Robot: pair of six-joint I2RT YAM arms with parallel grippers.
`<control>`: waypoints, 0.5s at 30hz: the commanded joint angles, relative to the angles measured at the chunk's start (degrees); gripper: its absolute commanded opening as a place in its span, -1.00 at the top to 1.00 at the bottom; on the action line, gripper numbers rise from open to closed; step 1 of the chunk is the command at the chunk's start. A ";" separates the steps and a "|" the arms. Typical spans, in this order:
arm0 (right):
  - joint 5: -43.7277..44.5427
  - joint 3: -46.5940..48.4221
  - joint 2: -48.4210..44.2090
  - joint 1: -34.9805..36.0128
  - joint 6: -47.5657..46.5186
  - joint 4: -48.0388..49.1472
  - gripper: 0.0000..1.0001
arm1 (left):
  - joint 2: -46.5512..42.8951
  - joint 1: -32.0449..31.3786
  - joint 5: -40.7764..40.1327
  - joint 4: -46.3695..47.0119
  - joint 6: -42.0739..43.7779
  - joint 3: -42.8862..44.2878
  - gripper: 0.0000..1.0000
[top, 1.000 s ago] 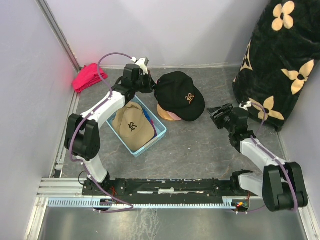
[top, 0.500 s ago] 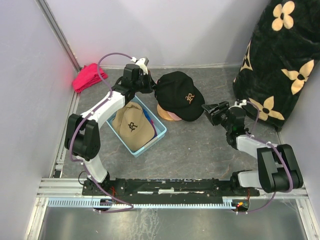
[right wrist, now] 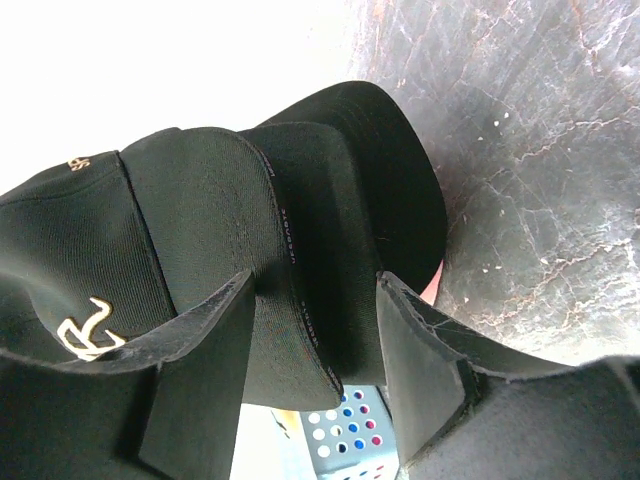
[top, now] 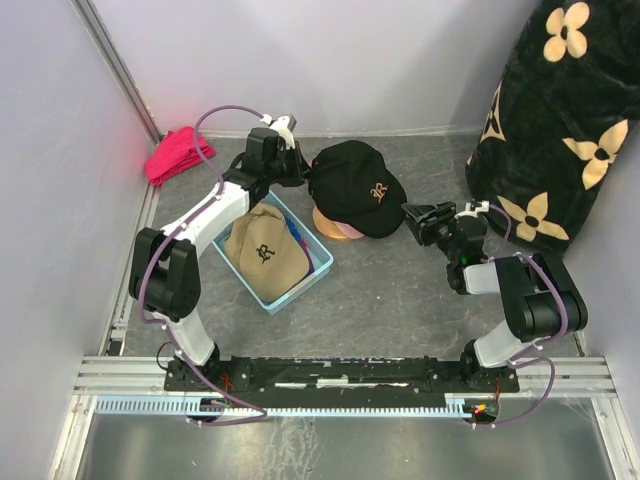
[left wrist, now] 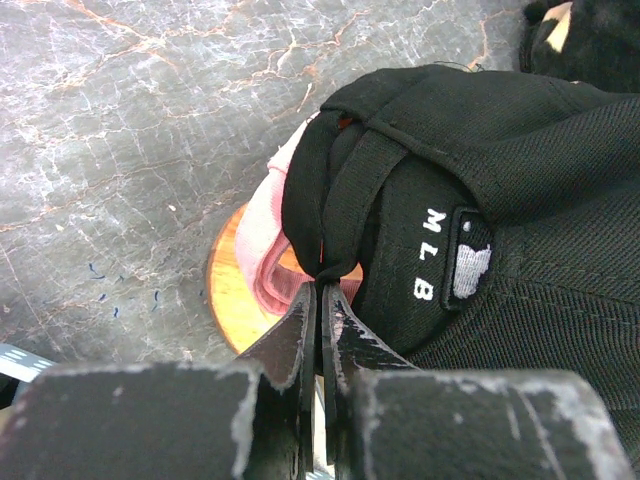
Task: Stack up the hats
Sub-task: Stack the hat on the hat.
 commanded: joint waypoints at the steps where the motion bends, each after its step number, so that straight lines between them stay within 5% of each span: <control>1: -3.09 0.10 1.98 0.23 3.36 14.64 -0.16 | 0.17 0.05 -1.03 -3.84 0.17 1.13 0.95; 15: -2.92 -0.87 -6.58 0.29 -2.86 2.81 -0.21 | 0.40 0.09 -1.84 -3.98 0.44 1.22 0.95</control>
